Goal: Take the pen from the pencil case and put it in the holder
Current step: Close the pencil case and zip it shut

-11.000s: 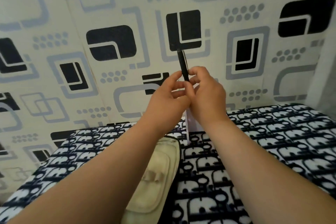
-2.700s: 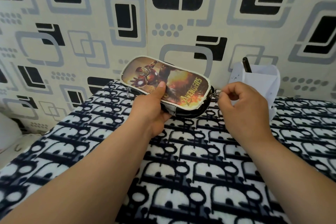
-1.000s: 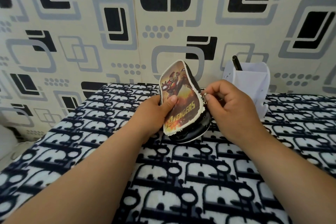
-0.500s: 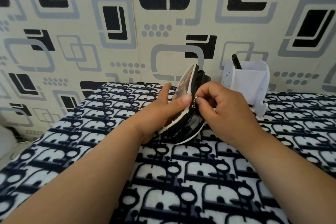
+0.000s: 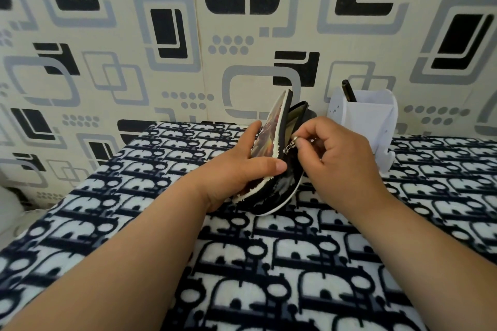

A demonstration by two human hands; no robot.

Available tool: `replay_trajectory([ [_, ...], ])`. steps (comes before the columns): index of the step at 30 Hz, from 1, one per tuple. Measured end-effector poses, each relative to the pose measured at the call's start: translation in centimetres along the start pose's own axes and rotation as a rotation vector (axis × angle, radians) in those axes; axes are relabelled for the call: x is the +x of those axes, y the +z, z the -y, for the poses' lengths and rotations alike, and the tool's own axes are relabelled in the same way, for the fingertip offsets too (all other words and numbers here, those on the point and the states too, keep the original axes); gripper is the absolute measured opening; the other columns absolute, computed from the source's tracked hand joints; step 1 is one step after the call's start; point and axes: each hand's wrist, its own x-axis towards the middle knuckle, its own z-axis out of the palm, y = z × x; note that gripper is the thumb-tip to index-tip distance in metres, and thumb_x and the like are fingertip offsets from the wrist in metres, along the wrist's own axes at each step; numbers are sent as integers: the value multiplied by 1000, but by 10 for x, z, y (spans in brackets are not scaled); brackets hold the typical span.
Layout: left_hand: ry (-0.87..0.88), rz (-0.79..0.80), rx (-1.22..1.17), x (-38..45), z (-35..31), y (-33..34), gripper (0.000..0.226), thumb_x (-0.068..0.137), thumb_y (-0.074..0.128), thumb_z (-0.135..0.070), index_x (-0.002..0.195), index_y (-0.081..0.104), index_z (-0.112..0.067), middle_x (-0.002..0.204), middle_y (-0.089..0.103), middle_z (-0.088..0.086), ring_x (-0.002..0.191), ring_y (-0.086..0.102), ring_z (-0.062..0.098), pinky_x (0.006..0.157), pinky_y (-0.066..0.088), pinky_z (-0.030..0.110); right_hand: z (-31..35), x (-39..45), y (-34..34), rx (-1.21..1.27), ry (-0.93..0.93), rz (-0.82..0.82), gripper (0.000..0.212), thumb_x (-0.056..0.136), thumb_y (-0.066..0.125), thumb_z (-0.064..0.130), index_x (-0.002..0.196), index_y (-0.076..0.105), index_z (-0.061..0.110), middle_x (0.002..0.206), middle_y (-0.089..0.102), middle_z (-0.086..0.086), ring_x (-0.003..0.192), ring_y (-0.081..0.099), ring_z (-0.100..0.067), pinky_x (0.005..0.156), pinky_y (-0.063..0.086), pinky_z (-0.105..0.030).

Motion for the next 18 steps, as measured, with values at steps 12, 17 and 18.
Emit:
replay_trajectory([
  [12,50,82,30,-3,-6,1,110,48,65,-44,141,7,-47,140,48,1,123,48,12,107,32,33,-6,2,1,-48,44,-62,9,83,55,15,78,57,22,61,53,15,62,52,-6,50,36,-10],
  [17,61,114,69,-5,-8,0,109,48,66,-42,141,8,-47,142,45,0,120,50,9,96,38,24,-11,3,0,-53,97,-92,9,83,55,14,78,58,21,60,52,17,56,50,-2,52,36,-12],
  [18,66,126,81,-5,-8,-1,108,48,66,-41,140,9,-48,142,44,0,121,50,9,98,39,26,-12,4,0,-54,110,-94,9,84,55,15,78,57,21,59,52,17,55,50,-2,51,36,-13],
])
